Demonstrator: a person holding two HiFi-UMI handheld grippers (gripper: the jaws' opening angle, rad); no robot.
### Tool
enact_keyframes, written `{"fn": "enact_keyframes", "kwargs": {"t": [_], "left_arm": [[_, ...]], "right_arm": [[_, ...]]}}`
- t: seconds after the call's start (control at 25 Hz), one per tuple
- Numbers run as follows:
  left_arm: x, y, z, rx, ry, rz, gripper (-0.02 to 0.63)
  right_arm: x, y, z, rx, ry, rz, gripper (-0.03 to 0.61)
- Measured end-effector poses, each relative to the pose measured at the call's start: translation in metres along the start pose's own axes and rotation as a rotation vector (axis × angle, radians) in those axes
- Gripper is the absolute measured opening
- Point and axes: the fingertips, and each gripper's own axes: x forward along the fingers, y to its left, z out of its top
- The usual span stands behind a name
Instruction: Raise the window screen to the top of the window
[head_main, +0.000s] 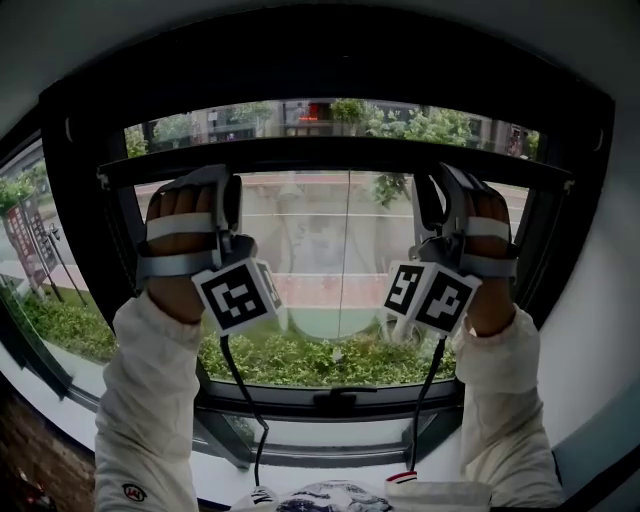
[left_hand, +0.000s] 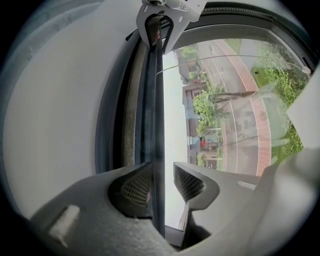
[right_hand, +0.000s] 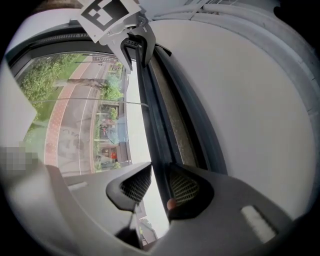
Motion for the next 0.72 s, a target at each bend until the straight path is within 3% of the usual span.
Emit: {"fn": "enact_keyframes", "kwargs": {"t": [0.72], "left_arm": [[0.0018,0.0030,-0.0032,0.009,-0.010,0.025,0.140]], "right_arm": [[-0.0006,-0.0001,0.0042,0.014,-0.002,-0.017,0.120]]}}
